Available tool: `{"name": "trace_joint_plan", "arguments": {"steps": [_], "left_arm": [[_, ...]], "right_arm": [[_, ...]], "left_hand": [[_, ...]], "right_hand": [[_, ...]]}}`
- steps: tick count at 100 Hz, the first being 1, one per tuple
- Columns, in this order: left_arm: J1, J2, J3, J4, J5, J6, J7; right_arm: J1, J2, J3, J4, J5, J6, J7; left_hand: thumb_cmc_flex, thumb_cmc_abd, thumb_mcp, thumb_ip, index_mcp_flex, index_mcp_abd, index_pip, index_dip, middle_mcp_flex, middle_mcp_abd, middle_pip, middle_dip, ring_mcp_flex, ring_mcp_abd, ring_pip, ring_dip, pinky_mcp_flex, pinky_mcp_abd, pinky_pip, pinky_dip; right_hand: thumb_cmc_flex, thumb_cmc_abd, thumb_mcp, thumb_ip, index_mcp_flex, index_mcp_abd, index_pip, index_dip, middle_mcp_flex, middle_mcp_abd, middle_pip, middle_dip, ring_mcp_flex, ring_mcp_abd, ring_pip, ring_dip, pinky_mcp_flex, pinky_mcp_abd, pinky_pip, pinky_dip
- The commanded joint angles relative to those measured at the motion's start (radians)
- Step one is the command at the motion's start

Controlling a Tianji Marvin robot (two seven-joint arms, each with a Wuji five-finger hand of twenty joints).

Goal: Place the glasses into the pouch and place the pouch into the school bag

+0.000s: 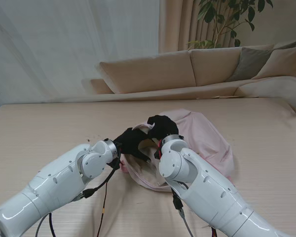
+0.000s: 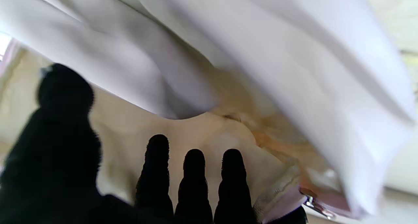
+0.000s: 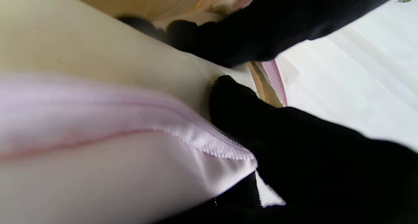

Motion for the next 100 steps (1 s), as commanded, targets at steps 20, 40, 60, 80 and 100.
{"name": "trace_joint_plan", "arguments": {"steps": [20, 40, 60, 80, 100], "left_arm": [[0.047, 0.0, -0.043, -0.036, 0.043, 0.012, 0.029], [0.178, 0.029, -0.207, -0.175, 0.081, 0.033, 0.025], [0.313, 0.047, -0.365, -0.311, 0.069, 0.082, -0.013], [0.416, 0.052, -0.473, -0.39, 0.079, 0.089, -0.005], [0.47, 0.044, -0.533, -0.408, 0.097, 0.16, 0.049]], "right_arm": [[-0.008, 0.005, 0.005, -0.011, -0.007, -0.009, 0.022], [-0.022, 0.008, 0.016, -0.016, -0.006, -0.022, 0.019], [-0.048, 0.011, 0.025, -0.027, -0.006, -0.04, 0.011], [-0.079, 0.023, 0.031, -0.048, -0.012, -0.073, 0.022], [-0.116, 0.047, 0.022, -0.078, -0.012, -0.111, 0.087]], "left_hand": [[-0.032, 0.004, 0.026, 0.033, 0.081, -0.075, 0.139, 0.065, 0.026, -0.025, 0.057, 0.064, 0.011, 0.019, 0.062, 0.035, -0.005, 0.042, 0.042, 0.009], [0.004, 0.122, -0.031, 0.051, 0.321, -0.184, 0.288, 0.214, 0.281, -0.041, 0.154, 0.119, 0.168, 0.036, 0.196, 0.112, 0.013, 0.038, 0.247, 0.051], [0.106, 0.119, -0.096, 0.052, 0.48, -0.271, 0.323, 0.175, 0.427, -0.026, 0.158, 0.119, 0.278, 0.065, 0.231, 0.117, 0.046, 0.044, 0.381, 0.052], [0.092, 0.125, -0.098, 0.061, 0.536, -0.242, 0.384, 0.207, 0.504, -0.035, 0.167, 0.12, 0.344, 0.064, 0.247, 0.122, 0.08, 0.06, 0.4, 0.046], [0.119, 0.112, -0.074, 0.059, 0.488, -0.211, 0.378, 0.226, 0.497, -0.023, 0.174, 0.13, 0.335, 0.075, 0.255, 0.131, 0.081, 0.069, 0.403, 0.044]], "right_hand": [[-0.004, 0.017, 0.007, -0.007, 0.009, -0.052, 0.019, -0.007, 0.0, 0.036, 0.011, -0.014, -0.015, -0.006, 0.017, -0.012, -0.017, -0.009, 0.003, 0.018], [-0.005, 0.02, 0.006, -0.008, 0.002, -0.045, 0.017, -0.01, -0.008, 0.035, 0.007, -0.017, -0.021, -0.005, 0.013, -0.014, -0.023, -0.011, -0.002, 0.016], [-0.008, 0.022, 0.002, -0.008, -0.005, -0.045, 0.012, -0.015, -0.017, 0.035, -0.004, -0.029, -0.032, -0.004, -0.003, -0.021, -0.027, -0.009, -0.005, 0.016], [-0.039, 0.021, -0.001, -0.012, -0.027, -0.04, 0.003, -0.024, -0.042, 0.031, -0.015, -0.038, -0.058, -0.007, -0.023, -0.029, -0.041, -0.015, -0.012, 0.014], [-0.24, 0.143, -0.176, 0.068, -0.27, 0.013, -0.192, 0.071, -0.404, 0.007, -0.044, 0.061, -0.393, -0.053, -0.137, -0.032, -0.257, -0.102, -0.066, -0.013]]}}
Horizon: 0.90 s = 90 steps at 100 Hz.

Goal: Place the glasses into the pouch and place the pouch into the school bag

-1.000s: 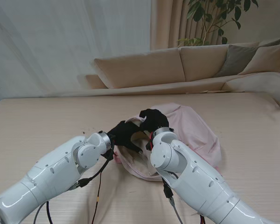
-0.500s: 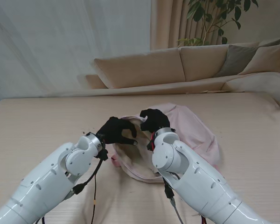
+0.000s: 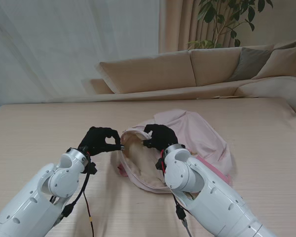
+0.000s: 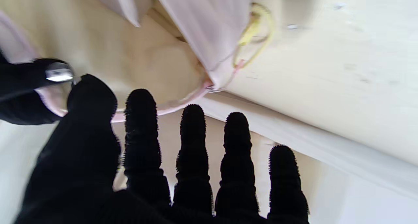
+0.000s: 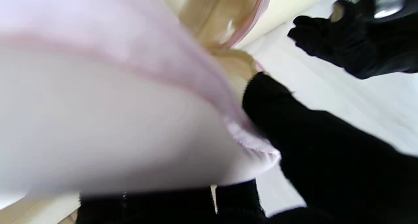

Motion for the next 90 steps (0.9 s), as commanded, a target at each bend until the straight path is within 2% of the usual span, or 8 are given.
{"name": "trace_joint_plan", "arguments": {"steps": [1, 5, 15, 26, 33, 43, 63, 90], "left_arm": [[0.01, -0.002, -0.006, 0.003, 0.003, 0.017, -0.008], [0.014, -0.002, -0.01, 0.004, 0.01, 0.029, -0.002], [0.017, -0.006, -0.012, 0.013, 0.019, 0.054, 0.019], [0.025, -0.008, -0.015, 0.012, 0.03, 0.079, 0.035], [0.033, -0.007, -0.02, 0.003, 0.03, 0.088, 0.029], [0.045, -0.008, -0.026, -0.003, 0.036, 0.094, 0.042], [0.066, -0.009, -0.044, -0.013, 0.044, 0.095, 0.054], [0.079, -0.009, -0.052, -0.015, 0.05, 0.103, 0.061]], "right_arm": [[-0.024, 0.007, -0.015, -0.008, 0.003, -0.009, 0.015], [-0.03, 0.009, -0.021, -0.014, 0.007, -0.01, 0.025], [-0.036, 0.024, -0.047, -0.028, -0.002, 0.005, 0.08], [-0.023, 0.033, -0.1, -0.015, -0.063, 0.019, 0.102], [-0.012, 0.03, -0.138, -0.001, -0.093, 0.043, 0.095], [0.007, 0.018, -0.191, 0.03, -0.126, 0.075, 0.076], [0.022, -0.015, -0.273, 0.076, -0.149, 0.144, 0.029], [0.066, -0.061, -0.374, 0.153, -0.23, 0.238, -0.035]], "left_hand": [[0.021, 0.001, -0.008, 0.032, -0.037, 0.005, -0.001, 0.015, 0.002, -0.008, 0.015, 0.018, 0.004, 0.006, 0.021, 0.021, -0.007, 0.027, 0.034, 0.01], [0.026, 0.005, -0.004, 0.03, -0.073, 0.01, -0.022, 0.008, -0.016, -0.01, 0.01, 0.017, -0.01, 0.004, 0.017, 0.02, -0.011, 0.025, 0.033, 0.009], [0.04, 0.015, 0.011, 0.028, -0.148, 0.032, -0.079, -0.018, -0.054, -0.008, 0.001, 0.015, -0.034, 0.003, 0.011, 0.019, -0.018, 0.02, 0.031, 0.007], [0.046, 0.023, 0.024, 0.025, -0.181, 0.045, -0.104, -0.029, -0.075, -0.005, 0.0, 0.015, -0.044, 0.004, 0.013, 0.02, -0.024, 0.02, 0.033, 0.006], [0.041, 0.026, 0.028, 0.022, -0.184, 0.047, -0.11, -0.033, -0.085, -0.006, -0.003, 0.014, -0.054, 0.002, 0.008, 0.017, -0.032, 0.019, 0.028, 0.003], [0.042, 0.02, 0.034, 0.02, -0.178, 0.047, -0.109, -0.032, -0.085, -0.005, -0.001, 0.013, -0.053, 0.003, 0.007, 0.015, -0.033, 0.019, 0.027, 0.0], [0.04, 0.016, 0.043, 0.018, -0.182, 0.048, -0.113, -0.034, -0.091, -0.009, 0.001, 0.011, -0.056, 0.0, 0.008, 0.014, -0.038, 0.019, 0.025, -0.004], [0.036, 0.011, 0.053, 0.015, -0.182, 0.054, -0.115, -0.037, -0.096, -0.006, 0.003, 0.01, -0.064, 0.004, 0.008, 0.012, -0.046, 0.018, 0.021, -0.008]], "right_hand": [[-0.095, 0.043, -0.046, 0.099, -0.08, 0.029, -0.12, 0.102, -0.141, -0.002, -0.019, 0.035, -0.131, -0.039, -0.042, 0.007, -0.088, -0.061, -0.018, -0.014], [-0.128, 0.04, -0.064, 0.126, -0.165, 0.047, -0.158, 0.143, -0.251, -0.009, -0.025, 0.042, -0.244, -0.059, -0.071, 0.01, -0.163, -0.103, -0.034, -0.02], [-0.252, -0.014, -0.094, 0.097, -0.439, 0.06, -0.181, 0.085, -0.57, -0.061, -0.036, 0.041, -0.521, -0.142, -0.181, -0.015, -0.304, -0.186, -0.148, -0.03], [-0.351, -0.051, -0.075, 0.082, -0.625, 0.093, -0.197, -0.007, -0.769, -0.098, -0.066, 0.012, -0.657, -0.207, -0.292, -0.069, -0.314, -0.204, -0.34, -0.069], [-0.385, -0.069, -0.059, 0.076, -0.687, 0.133, -0.204, -0.052, -0.825, -0.096, -0.099, -0.015, -0.705, -0.226, -0.348, -0.099, -0.321, -0.21, -0.435, -0.068], [-0.425, -0.088, -0.038, 0.069, -0.697, 0.173, -0.275, -0.122, -0.822, -0.092, -0.232, -0.071, -0.746, -0.238, -0.392, -0.124, -0.331, -0.218, -0.543, -0.051], [-0.523, -0.148, 0.031, 0.045, -0.695, 0.226, -0.225, -0.116, -0.823, -0.054, -0.243, -0.069, -0.745, -0.218, -0.405, -0.133, -0.334, -0.214, -0.601, 0.005], [-0.542, -0.192, 0.065, 0.037, -0.699, 0.241, -0.238, -0.124, -0.824, -0.039, -0.247, -0.072, -0.744, -0.208, -0.395, -0.128, -0.326, -0.202, -0.582, 0.024]]}}
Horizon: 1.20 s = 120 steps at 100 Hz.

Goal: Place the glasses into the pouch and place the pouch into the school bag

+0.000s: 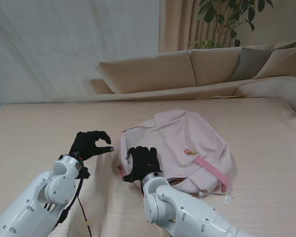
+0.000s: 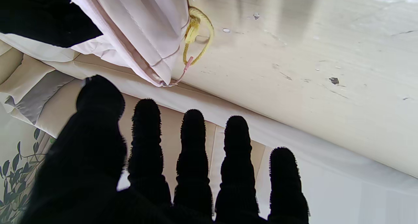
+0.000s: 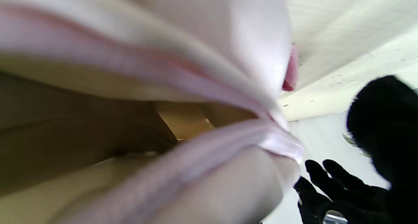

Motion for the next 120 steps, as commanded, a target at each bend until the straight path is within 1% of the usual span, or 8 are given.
{"name": "trace_joint_plan", "arguments": {"steps": [1, 16, 26, 37, 67, 72, 89, 120], "left_arm": [[0.008, -0.005, -0.001, -0.007, 0.003, 0.001, -0.013], [0.009, -0.004, -0.002, -0.008, 0.005, -0.003, -0.014], [0.01, -0.004, -0.004, -0.009, 0.005, -0.001, -0.014], [0.009, -0.006, -0.002, -0.009, -0.001, 0.005, -0.015], [-0.011, -0.009, 0.021, 0.004, -0.014, 0.02, -0.014], [-0.01, -0.009, 0.021, 0.003, -0.015, 0.025, -0.014], [-0.002, -0.005, 0.02, -0.017, -0.007, 0.092, -0.044], [-0.033, -0.005, 0.026, 0.021, -0.11, 0.146, -0.123]], "right_arm": [[-0.003, -0.019, -0.009, -0.006, -0.003, 0.025, 0.018], [0.024, -0.041, -0.039, 0.053, -0.037, 0.079, -0.009], [0.03, -0.057, -0.035, 0.098, -0.037, 0.076, -0.057], [0.042, -0.063, -0.037, 0.139, -0.05, 0.052, -0.092], [0.066, -0.07, -0.07, 0.207, -0.083, 0.028, -0.121], [0.066, -0.073, -0.071, 0.218, -0.086, 0.022, -0.137], [0.045, -0.049, -0.033, 0.19, -0.108, -0.022, -0.173], [-0.05, 0.026, 0.163, 0.037, -0.15, -0.161, -0.245]], "left_hand": [[0.001, 0.007, 0.03, 0.015, -0.028, 0.003, -0.012, -0.013, -0.026, -0.006, 0.004, 0.009, -0.019, 0.004, 0.007, 0.012, -0.025, 0.015, 0.021, -0.009], [-0.003, 0.006, 0.034, 0.013, -0.027, 0.003, -0.011, -0.014, -0.025, -0.007, 0.005, 0.009, -0.019, 0.003, 0.007, 0.011, -0.025, 0.015, 0.021, -0.01], [-0.004, 0.005, 0.035, 0.012, -0.025, 0.002, -0.01, -0.014, -0.022, -0.007, 0.007, 0.009, -0.018, 0.003, 0.008, 0.011, -0.026, 0.015, 0.021, -0.011], [-0.003, 0.006, 0.037, 0.012, -0.025, 0.004, -0.01, -0.015, -0.03, -0.006, 0.003, 0.007, -0.021, 0.004, 0.007, 0.01, -0.029, 0.015, 0.02, -0.013], [-0.003, 0.006, 0.038, 0.01, -0.018, 0.006, -0.009, -0.017, -0.027, -0.005, 0.003, 0.006, -0.023, 0.005, 0.005, 0.008, -0.036, 0.016, 0.01, -0.019], [-0.001, 0.009, 0.038, 0.01, -0.018, 0.007, -0.01, -0.02, -0.028, -0.005, 0.003, 0.006, -0.028, 0.004, 0.003, 0.008, -0.039, 0.015, 0.006, -0.021], [-0.001, 0.042, 0.036, 0.009, -0.056, 0.043, -0.07, -0.056, -0.09, 0.003, -0.037, -0.015, -0.078, 0.002, -0.032, -0.008, -0.063, 0.008, -0.043, -0.045], [-0.041, 0.059, 0.136, 0.016, -0.208, 0.113, -0.297, -0.266, -0.314, 0.025, -0.131, -0.115, -0.242, -0.026, -0.205, -0.12, -0.068, -0.017, -0.149, -0.082]], "right_hand": [[-0.042, -0.038, 0.032, -0.031, -0.053, 0.011, -0.01, -0.017, -0.035, 0.023, -0.005, -0.006, -0.033, -0.007, 0.011, 0.006, 0.0, -0.001, 0.024, 0.022], [0.076, -0.04, 0.032, -0.019, -0.02, -0.05, 0.099, 0.042, -0.035, 0.011, 0.241, 0.087, 0.04, 0.012, 0.135, 0.069, 0.012, 0.024, 0.22, 0.01], [0.216, 0.037, 0.002, 0.012, 0.086, -0.176, 0.214, 0.127, 0.125, -0.014, 0.391, 0.147, 0.157, 0.026, 0.296, 0.15, 0.017, 0.033, 0.402, -0.025], [0.271, -0.045, 0.078, 0.016, 0.205, -0.21, 0.249, 0.171, 0.309, -0.044, 0.459, 0.186, 0.303, 0.041, 0.384, 0.191, 0.033, 0.055, 0.535, -0.051], [0.41, -0.13, 0.178, 0.026, 0.488, -0.316, 0.282, 0.217, 0.643, -0.088, 0.443, 0.178, 0.565, 0.045, 0.421, 0.185, 0.131, 0.113, 0.582, -0.05], [0.559, -0.184, 0.191, -0.159, 0.586, -0.393, 0.348, 0.11, 0.775, -0.11, 0.432, 0.084, 0.646, 0.029, 0.437, 0.171, 0.171, 0.127, 0.593, -0.032], [0.637, -0.055, 0.213, -0.113, 0.922, -0.524, 0.443, 0.042, 0.956, -0.105, 0.381, 0.074, 0.799, 0.065, 0.485, 0.064, 0.24, 0.176, 0.594, -0.02], [0.633, -0.029, 0.208, -0.106, 0.949, -0.521, 0.418, 0.165, 0.954, -0.081, 0.403, 0.125, 0.828, 0.067, 0.544, 0.062, 0.278, 0.197, 0.601, -0.012]]}}
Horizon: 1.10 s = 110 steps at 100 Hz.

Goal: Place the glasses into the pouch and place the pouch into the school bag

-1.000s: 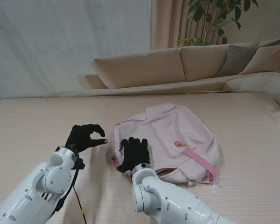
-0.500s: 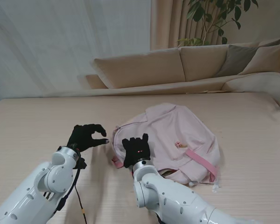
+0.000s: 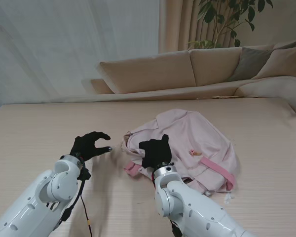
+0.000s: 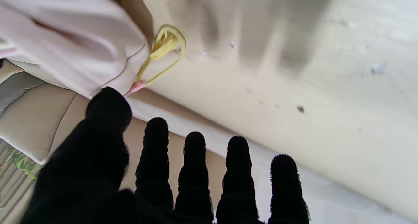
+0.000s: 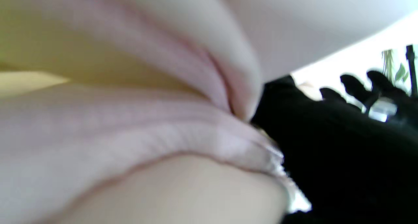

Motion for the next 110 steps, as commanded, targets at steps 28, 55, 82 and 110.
{"name": "trace_joint_plan", "arguments": {"steps": [28, 55, 82, 110], "left_arm": [[-0.103, 0.001, 0.049, 0.128, -0.18, -0.024, -0.166], [-0.175, -0.027, 0.087, 0.229, -0.327, -0.034, -0.152], [-0.28, -0.039, 0.141, 0.331, -0.424, -0.087, -0.206], [-0.363, -0.044, 0.2, 0.393, -0.488, -0.092, -0.283]], "right_arm": [[-0.069, 0.065, 0.107, -0.139, -0.04, -0.108, 0.02], [-0.108, 0.079, 0.152, -0.177, -0.049, -0.168, 0.014], [-0.114, 0.071, 0.162, -0.164, -0.022, -0.175, 0.001], [-0.118, 0.07, 0.175, -0.17, -0.019, -0.201, -0.014]], "left_hand": [[-0.033, -0.052, 0.005, 0.016, -0.166, -0.033, -0.046, -0.073, -0.208, 0.0, -0.075, -0.082, -0.147, -0.059, -0.14, -0.103, -0.013, -0.05, -0.167, -0.028], [-0.068, -0.109, 0.119, -0.007, -0.252, -0.076, -0.039, -0.126, -0.23, -0.01, -0.135, -0.117, -0.186, -0.074, -0.163, -0.128, -0.012, -0.061, -0.186, 0.0], [-0.067, -0.126, 0.137, -0.014, -0.282, -0.17, -0.012, -0.124, -0.238, -0.028, -0.178, -0.12, -0.194, -0.079, -0.186, -0.136, -0.013, -0.073, -0.217, 0.003], [-0.06, -0.157, 0.118, -0.012, -0.229, -0.145, -0.007, -0.129, -0.253, -0.041, -0.227, -0.116, -0.204, -0.092, -0.232, -0.143, -0.021, -0.076, -0.306, 0.014]], "right_hand": [[0.097, 0.065, 0.113, 0.046, 0.089, -0.099, 0.063, 0.084, 0.018, 0.018, 0.026, 0.035, 0.045, -0.009, 0.041, 0.007, -0.013, 0.01, 0.024, 0.03], [0.099, 0.065, 0.114, 0.047, 0.09, -0.096, 0.061, 0.096, 0.022, 0.018, 0.022, 0.041, 0.039, -0.007, 0.043, 0.005, -0.02, 0.004, 0.027, 0.032], [0.099, 0.064, 0.113, 0.047, 0.089, -0.095, 0.057, 0.102, 0.018, 0.021, 0.02, 0.048, 0.037, -0.008, 0.05, 0.008, -0.023, -0.001, 0.036, 0.036], [0.099, 0.064, 0.113, 0.047, 0.089, -0.095, 0.055, 0.105, 0.019, 0.02, 0.019, 0.053, 0.034, -0.008, 0.052, 0.008, -0.023, -0.006, 0.042, 0.039]]}}
